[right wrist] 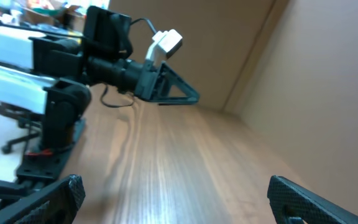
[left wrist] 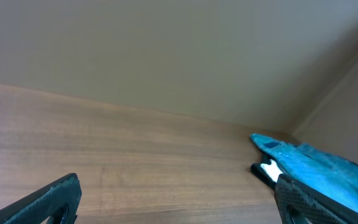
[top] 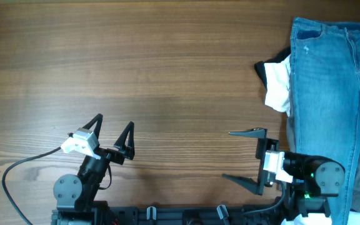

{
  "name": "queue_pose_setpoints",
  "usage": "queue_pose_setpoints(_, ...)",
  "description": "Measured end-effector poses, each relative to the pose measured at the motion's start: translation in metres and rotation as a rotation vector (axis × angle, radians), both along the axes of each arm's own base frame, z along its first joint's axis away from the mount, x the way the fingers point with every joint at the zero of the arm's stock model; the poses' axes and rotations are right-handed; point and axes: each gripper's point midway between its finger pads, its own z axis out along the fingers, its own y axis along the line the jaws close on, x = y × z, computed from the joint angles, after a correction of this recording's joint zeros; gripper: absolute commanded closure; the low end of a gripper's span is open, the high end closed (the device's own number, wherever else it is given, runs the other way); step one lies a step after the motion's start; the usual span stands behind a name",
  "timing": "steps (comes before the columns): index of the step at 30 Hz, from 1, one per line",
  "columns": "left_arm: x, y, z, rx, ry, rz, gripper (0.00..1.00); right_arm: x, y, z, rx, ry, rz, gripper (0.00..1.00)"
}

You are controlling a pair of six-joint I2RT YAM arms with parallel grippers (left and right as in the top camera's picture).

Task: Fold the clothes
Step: 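Reach the right gripper to the top of the blue jeans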

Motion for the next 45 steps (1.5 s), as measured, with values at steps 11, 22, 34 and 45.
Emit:
queue_pose_setpoints(11,-0.011,-0.008,0.017,-0.021,0.045,-0.052,0.00,0.020,-0.005,0.011,0.142,0.402,-0.093,0.00)
queue_pose_setpoints(22,-0.010,-0.008,0.010,-0.024,0.080,-0.054,0.00,0.059,-0.024,0.038,0.307,0.437,-0.297,0.00)
queue_pose_setpoints(34,-0.010,-0.009,0.010,-0.024,0.082,-0.055,0.00,0.170,-0.104,0.089,0.106,0.607,-1.013,0.00)
queue_pose_setpoints(45,0.008,-0.004,0.029,-0.056,0.313,-0.013,0.00,0.204,-0.127,-0.021,-0.356,1.215,-1.145,0.02)
